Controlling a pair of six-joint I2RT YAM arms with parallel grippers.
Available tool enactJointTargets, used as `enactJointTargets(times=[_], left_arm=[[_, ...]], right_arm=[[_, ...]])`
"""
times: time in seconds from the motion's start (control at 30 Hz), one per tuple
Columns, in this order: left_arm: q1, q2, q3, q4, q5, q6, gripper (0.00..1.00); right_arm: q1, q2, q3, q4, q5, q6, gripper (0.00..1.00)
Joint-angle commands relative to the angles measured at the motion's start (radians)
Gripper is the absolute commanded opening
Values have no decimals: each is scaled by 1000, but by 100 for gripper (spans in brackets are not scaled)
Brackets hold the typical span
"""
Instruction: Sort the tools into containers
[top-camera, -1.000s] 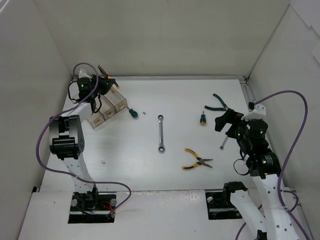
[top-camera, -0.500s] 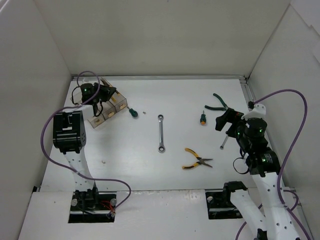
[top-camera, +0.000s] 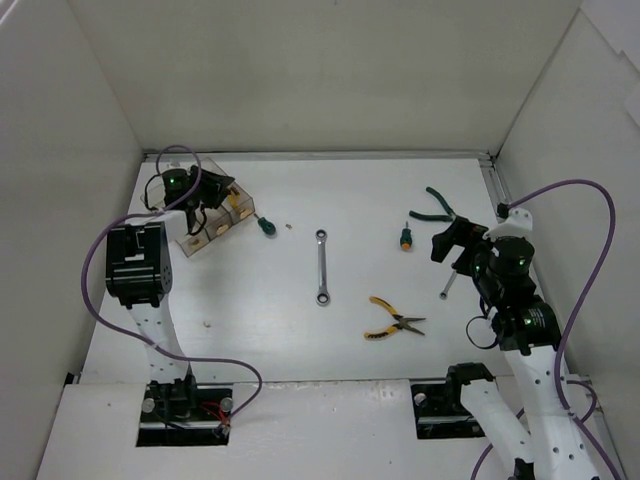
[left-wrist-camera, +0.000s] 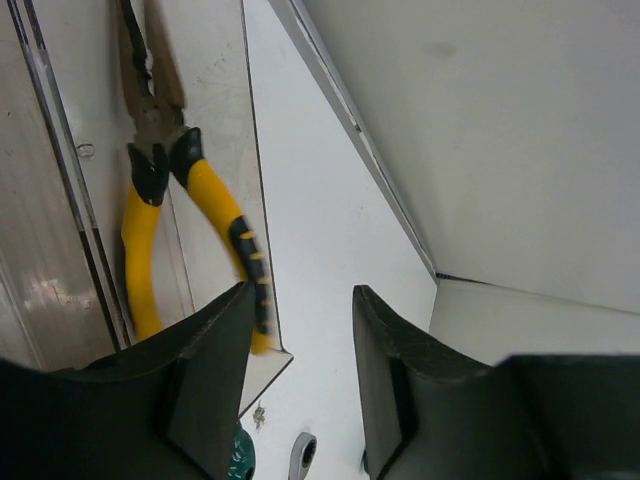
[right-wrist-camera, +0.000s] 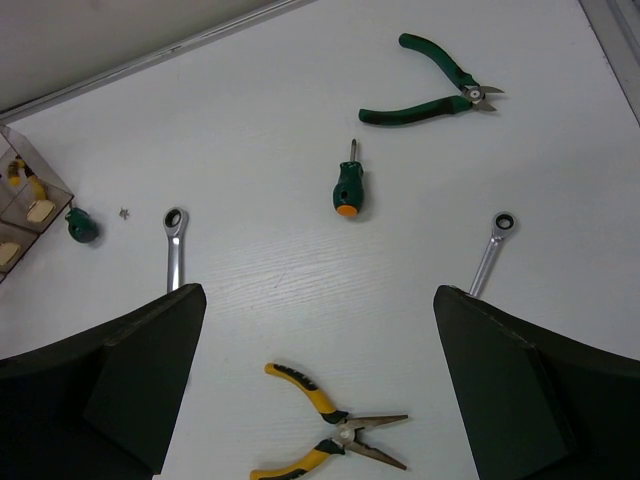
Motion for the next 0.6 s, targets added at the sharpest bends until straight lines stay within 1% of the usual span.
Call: enactJointTargets(times=[0.0, 0.03, 0.1, 0.13, 0.17, 0.23, 0.27, 0.3, 0.33, 0.4, 0.43, 0.47, 0.5, 0.53, 0.57], left_arm=[[10, -89, 30, 24, 7, 32, 41], [10, -95, 30, 15, 8, 42, 46], [10, -116, 30, -16, 10, 56, 51], [10, -124, 33, -33, 10, 64, 59], [10, -145, 39, -73, 10, 87, 61], [10, -187, 47, -111, 8, 114, 70], [10, -201, 71, -178, 7, 157, 72], [10, -216, 86, -208, 0, 186, 74], [-2, -248, 118, -290, -6, 219, 75], [-31, -276, 166, -387, -18, 333, 76], [-65, -297, 225, -436, -20, 383, 77], [-87, -306, 249, -558, -24, 482, 77], [-110, -313, 273, -608, -24, 539, 78], [-171, -326, 316, -715, -30, 590, 78], [-203, -328, 335, -770, -39, 639, 79]], right_arm=[[-6, -5, 9, 41, 19, -6, 98], [-8, -5, 12, 40, 17, -6, 98], [-6, -5, 15, 40, 22, -6, 98], [-8, -5, 18, 40, 22, -6, 98], [-6, -5, 18, 40, 22, -6, 98], [-5, -2, 24, 40, 22, -6, 98], [-6, -2, 25, 40, 25, -8, 98], [-8, -1, 30, 40, 28, -8, 98], [-6, -1, 33, 38, 28, -8, 98], [-6, -1, 39, 40, 39, -14, 98], [-6, 1, 41, 40, 43, -14, 98], [-6, 2, 44, 38, 49, -14, 98], [-8, 4, 48, 38, 57, -14, 98], [-6, 5, 50, 40, 59, -13, 98], [-5, 7, 51, 40, 59, -10, 98]])
